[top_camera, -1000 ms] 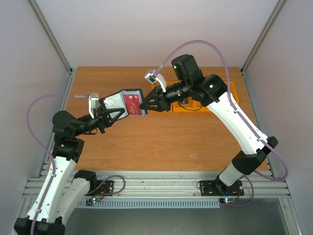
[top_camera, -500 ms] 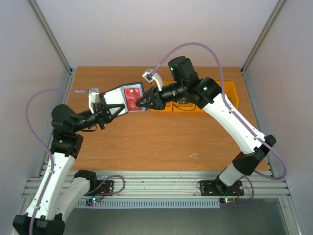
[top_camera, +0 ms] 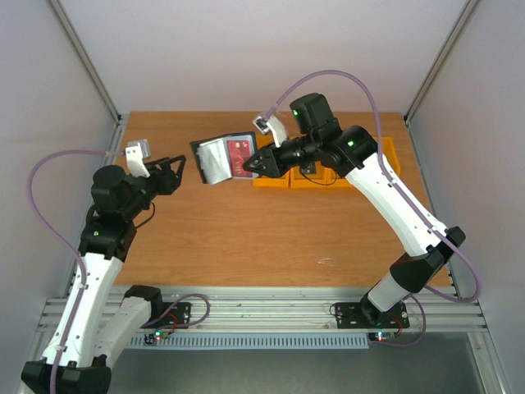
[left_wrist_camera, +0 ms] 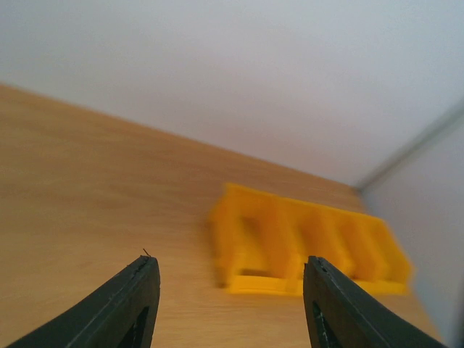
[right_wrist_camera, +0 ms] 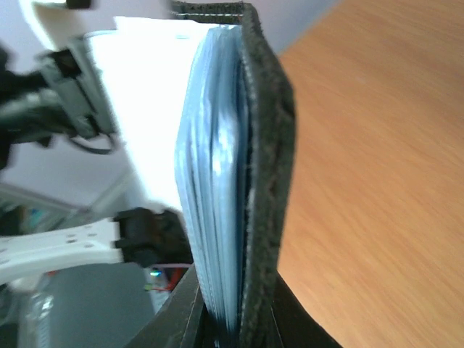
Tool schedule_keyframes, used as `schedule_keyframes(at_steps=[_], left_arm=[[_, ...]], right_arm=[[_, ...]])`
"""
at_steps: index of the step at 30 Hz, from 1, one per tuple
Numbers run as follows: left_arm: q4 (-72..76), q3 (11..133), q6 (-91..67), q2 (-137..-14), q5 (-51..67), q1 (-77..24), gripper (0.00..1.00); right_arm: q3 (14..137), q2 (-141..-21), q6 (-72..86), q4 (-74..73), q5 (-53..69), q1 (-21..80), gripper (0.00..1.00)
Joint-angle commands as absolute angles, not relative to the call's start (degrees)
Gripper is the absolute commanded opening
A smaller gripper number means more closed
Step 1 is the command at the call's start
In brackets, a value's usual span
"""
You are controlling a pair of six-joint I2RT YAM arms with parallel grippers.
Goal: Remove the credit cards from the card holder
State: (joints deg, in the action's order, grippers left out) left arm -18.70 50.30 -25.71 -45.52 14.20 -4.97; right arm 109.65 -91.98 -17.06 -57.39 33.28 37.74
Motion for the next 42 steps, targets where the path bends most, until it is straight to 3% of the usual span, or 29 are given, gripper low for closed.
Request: schedule_keyframes(at_steps=[1, 4, 13, 17, 22, 27, 33, 42], left_arm=[[-25.9, 52.5, -21.9, -47.3, 0.4, -0.9, 0.55], [-22.5, 54.3, -20.5, -47.8, 9.3, 2.7, 0.55], [0.2, 55.3, -28.3, -50.9, 42.5, 2.3, 0.49], [3.2, 53.3, -27.6, -52.3, 46.1, -5.1, 0.45], [11.8, 48.6, -32.4, -55.4, 43.3, -12.5, 0.46], [14.3, 47.3, -37.3, -58.0, 35.3, -13.1, 0.45], [14.3, 46.0, -37.1, -56.4, 40.4, -13.1, 0.45], [19.1, 44.2, -38.3, -54.7, 47.8, -13.5, 0.33]], right_arm=[[118.5, -95.1, -15.1, -69.7, 11.9, 37.1, 0.01], [120.2, -96.7, -16.3, -71.1, 7.1, 37.1, 0.01], [127.6, -104.1, -15.4, -65.5, 19.4, 37.3, 0.01], [130.1, -106.9, -14.5, -62.5, 27.9, 37.3, 0.01], [129.1, -107.1, -13.5, -58.1, 31.7, 37.4, 0.01], [125.2, -105.7, -15.6, -54.5, 40.3, 37.8, 0.01], [118.2, -101.4, -17.1, -50.3, 49.5, 37.8, 0.01], [112.5, -99.1, -17.8, -45.7, 54.1, 39.1, 0.01]])
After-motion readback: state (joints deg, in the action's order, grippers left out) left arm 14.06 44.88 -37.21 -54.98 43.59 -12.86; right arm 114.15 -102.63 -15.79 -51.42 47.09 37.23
